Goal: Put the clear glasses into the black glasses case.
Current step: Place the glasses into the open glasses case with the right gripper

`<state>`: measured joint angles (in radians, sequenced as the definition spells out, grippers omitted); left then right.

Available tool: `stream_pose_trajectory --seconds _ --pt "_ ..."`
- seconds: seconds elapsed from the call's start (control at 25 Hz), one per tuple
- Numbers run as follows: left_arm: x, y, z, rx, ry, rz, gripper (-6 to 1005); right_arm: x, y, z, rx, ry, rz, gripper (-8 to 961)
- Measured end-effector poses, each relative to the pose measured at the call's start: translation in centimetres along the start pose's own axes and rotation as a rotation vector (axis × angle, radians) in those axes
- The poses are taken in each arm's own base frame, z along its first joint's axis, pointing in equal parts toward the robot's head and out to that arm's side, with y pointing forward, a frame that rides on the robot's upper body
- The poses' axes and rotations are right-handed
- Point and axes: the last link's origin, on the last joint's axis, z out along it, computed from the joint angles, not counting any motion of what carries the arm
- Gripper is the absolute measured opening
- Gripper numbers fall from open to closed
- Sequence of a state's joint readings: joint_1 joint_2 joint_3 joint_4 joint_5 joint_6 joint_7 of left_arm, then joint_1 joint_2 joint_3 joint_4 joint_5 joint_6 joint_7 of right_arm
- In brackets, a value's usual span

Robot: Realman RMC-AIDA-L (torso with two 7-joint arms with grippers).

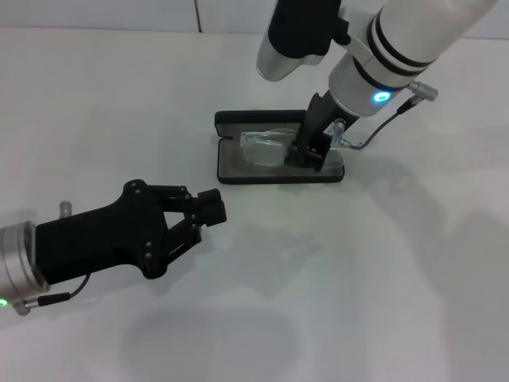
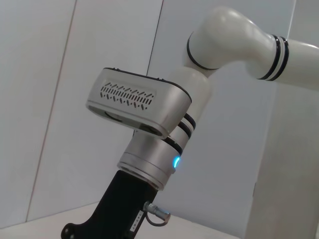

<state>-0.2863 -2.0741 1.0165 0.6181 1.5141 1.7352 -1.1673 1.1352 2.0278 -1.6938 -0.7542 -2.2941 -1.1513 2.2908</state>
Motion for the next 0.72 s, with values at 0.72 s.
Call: stream_pose_trajectory --seconds 0.72 --pt "-0.17 -0.32 -0.38 0.022 -0.021 0.004 114 0.21 -0.11 0.38 0.004 0.004 0.009 118"
